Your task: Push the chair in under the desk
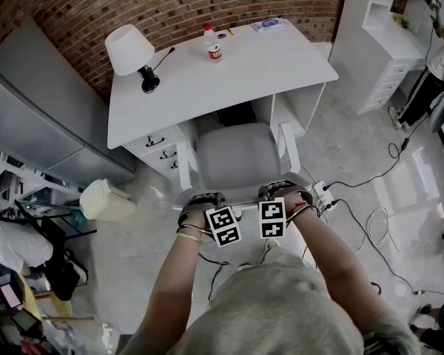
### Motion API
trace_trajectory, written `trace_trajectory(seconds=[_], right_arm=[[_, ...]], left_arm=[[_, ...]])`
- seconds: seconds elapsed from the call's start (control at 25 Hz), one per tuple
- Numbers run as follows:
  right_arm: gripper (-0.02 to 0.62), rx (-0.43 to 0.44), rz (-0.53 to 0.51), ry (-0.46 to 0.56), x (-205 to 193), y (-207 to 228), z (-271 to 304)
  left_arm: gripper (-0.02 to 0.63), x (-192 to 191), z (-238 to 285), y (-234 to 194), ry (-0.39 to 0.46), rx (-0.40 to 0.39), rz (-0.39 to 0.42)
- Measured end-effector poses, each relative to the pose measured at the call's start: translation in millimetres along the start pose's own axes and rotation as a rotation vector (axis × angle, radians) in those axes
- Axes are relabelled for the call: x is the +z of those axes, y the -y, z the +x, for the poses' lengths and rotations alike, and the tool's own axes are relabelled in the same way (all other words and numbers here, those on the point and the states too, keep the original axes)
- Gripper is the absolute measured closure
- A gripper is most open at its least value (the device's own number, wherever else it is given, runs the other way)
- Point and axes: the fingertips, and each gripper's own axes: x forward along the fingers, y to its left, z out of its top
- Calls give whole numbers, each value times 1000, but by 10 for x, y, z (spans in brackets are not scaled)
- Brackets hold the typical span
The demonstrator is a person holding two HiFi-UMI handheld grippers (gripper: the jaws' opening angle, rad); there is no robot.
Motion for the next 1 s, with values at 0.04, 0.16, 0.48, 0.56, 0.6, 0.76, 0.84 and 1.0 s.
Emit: trace_trajectory(seconds=[0.04,0.16,0.48,0.56,0.6,0.76,0.84,1.0], right_arm=[[584,1,-3,2,-5,14,1],[584,3,-7,7,-34,49,3],[584,3,-26,13,-111,143,50],[584,3,-33,15,-129,163,57],[584,2,-37,16,-135,171,60],[584,2,-44,19,-165,210,72],[584,3,-48,19,-171,226,80],[584,1,-58,23,-193,266,86]], left_arm=[[592,3,2,-13,-1,1,-2],[592,30,8,-48,-3,2,-8],[592,74,68,-127,-13,7,-27],[593,86,78,-145,-15,8,-30],[592,88,82,-152,-17,9,-33],[594,106,97,-187,-21,12,-41],[594,105,104,-202,-23,13,-44],[594,121,114,-240,-26,18,-50]])
